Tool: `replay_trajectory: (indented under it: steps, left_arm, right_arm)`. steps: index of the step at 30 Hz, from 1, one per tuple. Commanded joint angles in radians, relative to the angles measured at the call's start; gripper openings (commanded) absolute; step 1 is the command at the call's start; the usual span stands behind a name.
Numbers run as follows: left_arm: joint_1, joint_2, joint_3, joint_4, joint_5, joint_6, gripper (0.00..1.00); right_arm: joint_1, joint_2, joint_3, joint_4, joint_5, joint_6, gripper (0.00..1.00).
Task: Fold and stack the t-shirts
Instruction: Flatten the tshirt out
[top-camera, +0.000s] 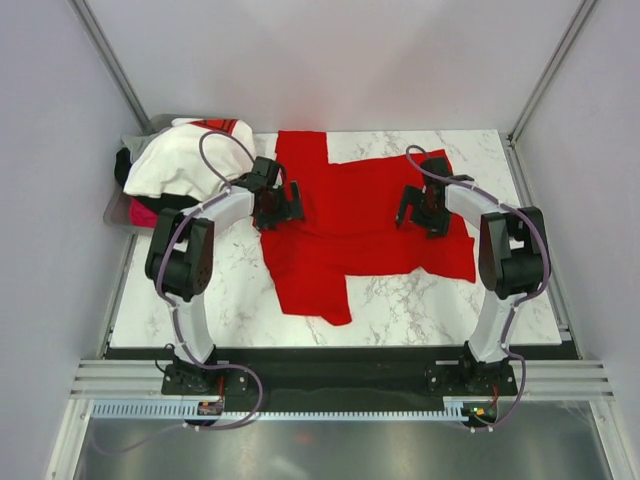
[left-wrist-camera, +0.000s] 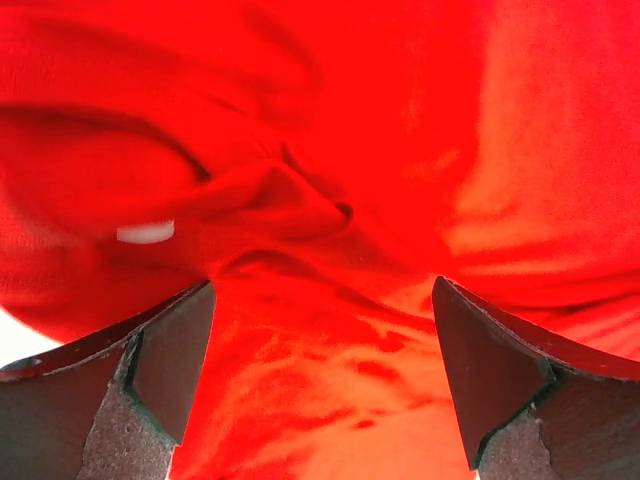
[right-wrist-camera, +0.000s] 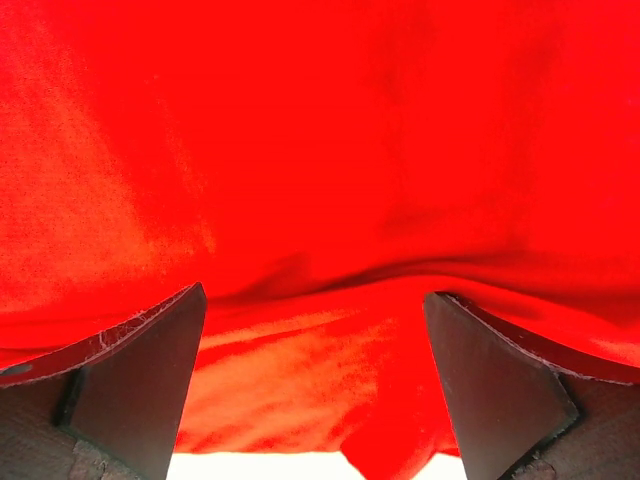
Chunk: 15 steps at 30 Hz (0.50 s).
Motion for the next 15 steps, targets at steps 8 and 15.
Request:
replay_trajectory:
  steps: [8,15]
  left_arm:
    - [-0.046,-0.66,-0.284,-0.179,-0.075,-0.041,0.97]
    - [-0.144,-1.022,-0.627,-0.248,-0.006,-0.235,0.96]
  right_arm:
    - [-0.002,-0.505,-0.069,-0.108,0.004,-0.002,0.98]
    - [-0.042,-0.909,-0.524,-0.102,0.108,0.138,0.98]
